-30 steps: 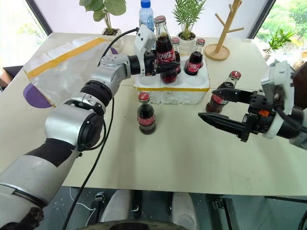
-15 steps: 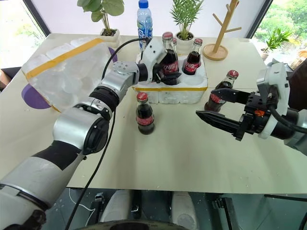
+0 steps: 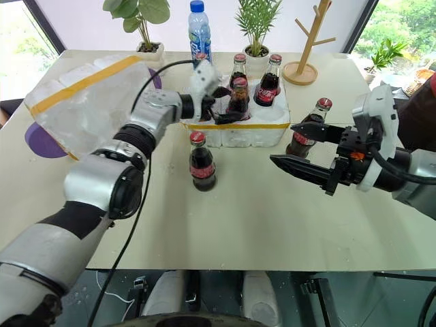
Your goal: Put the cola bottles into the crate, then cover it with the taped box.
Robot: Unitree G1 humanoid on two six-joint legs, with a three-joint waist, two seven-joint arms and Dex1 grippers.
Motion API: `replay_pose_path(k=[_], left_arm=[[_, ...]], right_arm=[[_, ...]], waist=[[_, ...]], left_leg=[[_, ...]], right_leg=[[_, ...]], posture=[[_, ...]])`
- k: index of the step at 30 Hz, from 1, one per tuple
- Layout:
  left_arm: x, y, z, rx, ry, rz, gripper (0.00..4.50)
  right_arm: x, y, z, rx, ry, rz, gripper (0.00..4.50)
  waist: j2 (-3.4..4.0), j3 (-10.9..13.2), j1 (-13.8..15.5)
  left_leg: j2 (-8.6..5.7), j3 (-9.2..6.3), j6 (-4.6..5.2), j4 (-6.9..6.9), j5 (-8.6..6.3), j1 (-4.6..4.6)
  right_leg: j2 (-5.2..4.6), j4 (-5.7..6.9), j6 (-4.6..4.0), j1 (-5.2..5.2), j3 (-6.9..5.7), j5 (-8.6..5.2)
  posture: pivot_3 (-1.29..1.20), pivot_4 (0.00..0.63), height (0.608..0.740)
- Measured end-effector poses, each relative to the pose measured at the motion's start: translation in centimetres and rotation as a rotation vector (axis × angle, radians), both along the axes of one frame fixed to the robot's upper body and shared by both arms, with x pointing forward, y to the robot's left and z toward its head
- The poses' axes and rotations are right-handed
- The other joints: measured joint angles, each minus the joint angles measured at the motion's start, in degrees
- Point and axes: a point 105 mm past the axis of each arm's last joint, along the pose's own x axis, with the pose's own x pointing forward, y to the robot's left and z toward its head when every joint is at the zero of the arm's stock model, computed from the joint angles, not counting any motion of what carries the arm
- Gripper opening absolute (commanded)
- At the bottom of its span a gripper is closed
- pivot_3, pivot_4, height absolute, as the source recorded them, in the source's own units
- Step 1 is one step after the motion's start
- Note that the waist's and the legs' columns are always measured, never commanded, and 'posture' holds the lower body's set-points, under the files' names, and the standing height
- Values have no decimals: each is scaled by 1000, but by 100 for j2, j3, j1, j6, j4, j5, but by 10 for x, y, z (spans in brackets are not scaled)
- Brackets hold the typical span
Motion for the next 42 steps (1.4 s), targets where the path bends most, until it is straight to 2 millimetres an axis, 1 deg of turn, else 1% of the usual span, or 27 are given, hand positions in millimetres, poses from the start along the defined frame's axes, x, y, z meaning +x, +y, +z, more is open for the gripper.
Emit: replay_pose_path(k=[3,5,7,8,10,12,14,16,18,20,22,27,30,34,37,39,40,42], left_arm=[[-4,28,21,-10,-46,-37,4467],[-8,50,36,3,-85,-58,4467],[-19,75,40,45,-108,-100,4467],[-26,88,36,70,-103,-129,4467],[-42,112,13,130,-32,-176,4467],[-60,126,-14,177,49,-212,4467],[-79,132,-36,199,128,-247,4467],[-95,130,-42,206,158,-281,4467],[-103,124,-41,202,148,-304,4467],[-110,114,-42,195,131,-327,4467],[-116,99,-48,163,137,-356,4467],[-120,71,-52,134,134,-397,4467],[-115,60,-57,114,148,-378,4467],[-107,54,-58,86,159,-345,4467],[-103,50,-57,73,172,-347,3655],[-104,47,-62,79,190,-362,2747],[-103,47,-60,76,183,-358,2364],[-102,46,-59,91,181,-364,2355]], right_arm=[[4,2,-1,-14,2,20,4500],[5,4,-2,-25,5,36,4500],[7,4,-1,-34,6,50,4500],[8,4,0,-37,5,59,4500],[10,3,-1,-45,11,66,4500],[13,2,1,-46,12,74,4500],[15,3,2,-49,14,89,4500],[16,5,1,-56,17,107,4500],[15,7,2,-58,18,124,4500],[16,8,3,-59,17,135,4500],[17,7,4,-62,13,134,4500],[18,8,-1,-70,34,144,4500],[19,8,-1,-73,34,142,4500],[18,7,-3,-70,39,139,4500],[18,6,-5,-65,46,132,4500],[18,5,-6,-59,49,129,4500],[18,5,-6,-56,50,127,4500],[18,4,-5,-52,41,123,4500]], waist=[[0,0,-9],[1,-1,-11],[8,-5,-16],[11,-6,-26],[13,-7,-36],[13,-7,-37],[11,-6,-15],[9,-5,30],[9,-5,43],[9,-5,28],[9,-5,13],[11,-6,4],[11,-6,1],[11,-6,3],[11,-6,6],[11,-6,6],[10,-6,6],[12,-6,6]], left_leg=[[0,2,0,3,0,0],[2,2,0,4,0,0],[3,4,0,4,0,1],[5,6,0,4,0,4],[11,7,0,4,0,5],[26,7,0,9,0,4],[28,4,1,20,-1,-2],[27,-2,2,30,-1,-6],[23,-2,5,34,-3,-5],[21,1,9,36,-5,3],[21,0,9,37,-5,9],[19,-1,9,35,-5,13],[19,-1,9,35,-5,13],[19,0,9,35,-5,13],[18,0,9,35,-5,13],[18,0,10,35,-6,13],[19,-2,10,35,-6,12],[17,-1,10,35,-6,12]], right_leg=[[0,1,0,0,1,0],[1,1,0,0,0,0],[1,2,0,1,1,0],[1,3,-1,0,3,0],[1,5,-1,1,3,-1],[0,9,-1,1,6,-1],[-1,11,-1,1,6,-1],[-6,10,-1,8,1,0],[-10,7,0,15,0,0],[-13,2,1,26,3,0],[-11,2,2,30,3,1],[2,5,2,30,3,1],[5,5,2,29,3,1],[4,4,2,29,3,1],[3,4,2,29,3,1],[3,4,2,29,3,1],[3,4,2,29,3,1],[3,3,2,29,3,1]], posture=[[0,150,740],[0,150,740],[0,150,740],[0,150,740],[0,150,740],[0,150,740],[0,150,740],[0,150,740],[0,150,740],[0,150,740],[0,150,740],[0,150,740],[0,150,740],[0,150,740],[0,150,740],[0,150,740],[0,150,740],[0,150,740]])
